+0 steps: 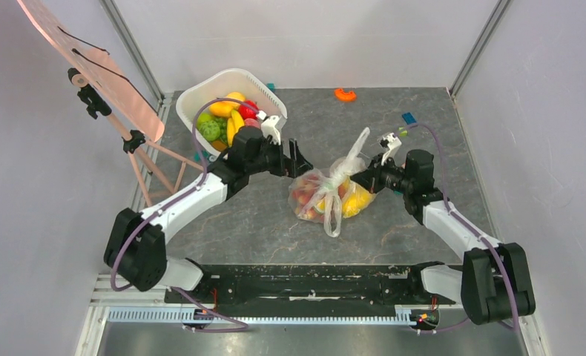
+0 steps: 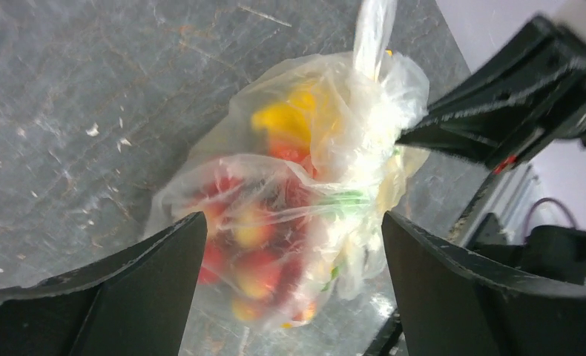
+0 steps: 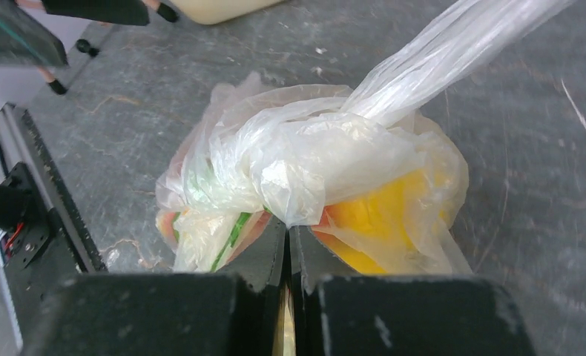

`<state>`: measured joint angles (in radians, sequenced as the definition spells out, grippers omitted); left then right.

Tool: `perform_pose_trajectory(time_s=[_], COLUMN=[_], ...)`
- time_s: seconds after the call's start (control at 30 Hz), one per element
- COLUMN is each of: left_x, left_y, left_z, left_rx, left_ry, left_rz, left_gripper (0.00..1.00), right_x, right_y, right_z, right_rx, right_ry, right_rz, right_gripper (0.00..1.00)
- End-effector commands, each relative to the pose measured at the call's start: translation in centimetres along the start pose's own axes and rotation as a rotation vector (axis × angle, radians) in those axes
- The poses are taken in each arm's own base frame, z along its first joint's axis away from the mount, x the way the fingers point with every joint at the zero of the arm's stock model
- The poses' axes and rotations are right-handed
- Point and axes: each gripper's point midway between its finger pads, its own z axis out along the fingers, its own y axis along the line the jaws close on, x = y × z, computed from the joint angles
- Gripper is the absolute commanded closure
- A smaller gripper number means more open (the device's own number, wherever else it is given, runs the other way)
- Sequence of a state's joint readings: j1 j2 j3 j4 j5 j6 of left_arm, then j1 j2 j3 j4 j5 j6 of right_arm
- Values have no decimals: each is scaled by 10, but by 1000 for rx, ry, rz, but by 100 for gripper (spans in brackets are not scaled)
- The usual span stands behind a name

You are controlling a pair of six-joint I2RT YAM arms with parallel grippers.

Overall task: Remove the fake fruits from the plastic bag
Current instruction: Untie the plastic bag at the center of the board.

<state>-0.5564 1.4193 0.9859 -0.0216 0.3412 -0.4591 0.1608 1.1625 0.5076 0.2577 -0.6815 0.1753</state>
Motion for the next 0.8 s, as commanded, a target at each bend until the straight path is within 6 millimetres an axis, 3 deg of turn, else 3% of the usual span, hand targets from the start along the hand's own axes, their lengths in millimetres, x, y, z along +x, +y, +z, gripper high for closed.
perform_pose_trajectory(time_s=[0.0,0.17,0.3,0.4,0.77], left_x=[-11,12,10,16,50], left_y=[-10,-37,-41,-49,-40], left_z=[-16,-28,-32,-29,-4], left_rx=[49,240,275,347,454], left_ry=[-149,-215,-278,-260,-136], left_rz=[317,723,930,1009,1198], left_gripper=[4,0,0,0,0], right_x=[-36,-39,-38,-33,-23], right_y=[23,29,37,42,58], right_z=[6,9,8,9,16], right_rx=[-158,-217,-253,-268,-316], right_ry=[2,37,42,59,109], right_rz=[-129,-139,-152,-145,-196], right_gripper=[100,100,99,99,98])
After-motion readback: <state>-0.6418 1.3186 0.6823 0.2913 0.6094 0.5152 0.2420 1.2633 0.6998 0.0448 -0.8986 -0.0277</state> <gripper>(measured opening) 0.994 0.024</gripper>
